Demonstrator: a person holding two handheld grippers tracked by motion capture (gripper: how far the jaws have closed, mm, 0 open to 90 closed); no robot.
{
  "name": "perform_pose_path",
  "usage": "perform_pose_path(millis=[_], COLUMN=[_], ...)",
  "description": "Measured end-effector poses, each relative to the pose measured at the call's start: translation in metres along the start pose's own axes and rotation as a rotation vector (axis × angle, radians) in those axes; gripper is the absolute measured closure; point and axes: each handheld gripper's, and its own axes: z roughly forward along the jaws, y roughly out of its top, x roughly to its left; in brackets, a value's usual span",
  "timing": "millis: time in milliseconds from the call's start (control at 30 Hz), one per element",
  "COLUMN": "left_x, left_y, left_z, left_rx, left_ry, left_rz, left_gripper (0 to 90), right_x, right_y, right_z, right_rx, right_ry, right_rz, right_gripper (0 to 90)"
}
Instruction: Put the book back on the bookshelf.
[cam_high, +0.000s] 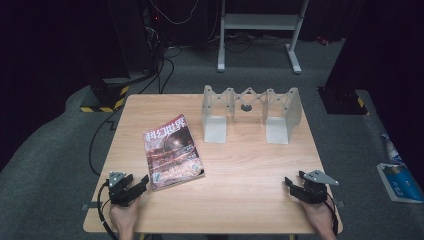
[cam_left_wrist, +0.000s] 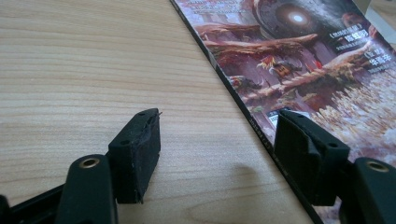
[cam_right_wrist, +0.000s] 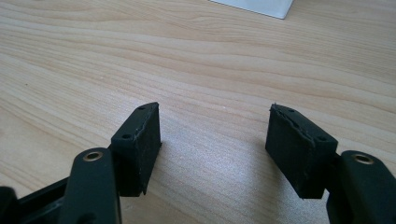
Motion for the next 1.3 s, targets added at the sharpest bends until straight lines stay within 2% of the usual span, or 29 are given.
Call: perform_pose_path(millis=[367,567,633,833,967,1100,1300], left_x=[0.0,0.0047,0.0054,0.0048,0.0068,0.0059,0.0037], left_y=[-0.0005,0.0009,0.0012,0.0027,0.0036,0.006,0.0086], left_z=[-0.0025,-0.0054,-0.0056,-0.0047,-0.0048,-0.0058,-0.0051], left_rx=[-0.016,-0.045,-0.049,-0.036,-0.039,-0.036,-0.041], left_ry=[-0.016,-0.047,-0.051,-0.06,-0.064,-0.072,-0.09], left_rz=[-0.014,-0.056,-0.056,-0.046,-0.078,-0.071,-0.092], left_gripper=[30.9,31.2,31.2,31.2,30.9,30.8,30.7], right_x=[0.0001,0.0002,0.0002,0.0003,0.0003,0.0004,0.0005], right_y=[-0.0001,-0.0001,-0.0001,-0.0001,-0.0001,-0.0002,-0.0002], right_z=[0.0,0.0,0.0,0.0,-0.0001,-0.0001,-0.0001], right_rx=[-0.001,-0.001,-0.001,-0.002,-0.001,-0.001,-0.001], right_ry=[-0.001,0.0,0.0,0.0,0.0,0.001,0.001], right_rz=[0.002,0.001,0.001,0.002,0.001,0.003,0.003], right_gripper=[35.2,35.2,35.2,35.2,35.2,35.2,35.2])
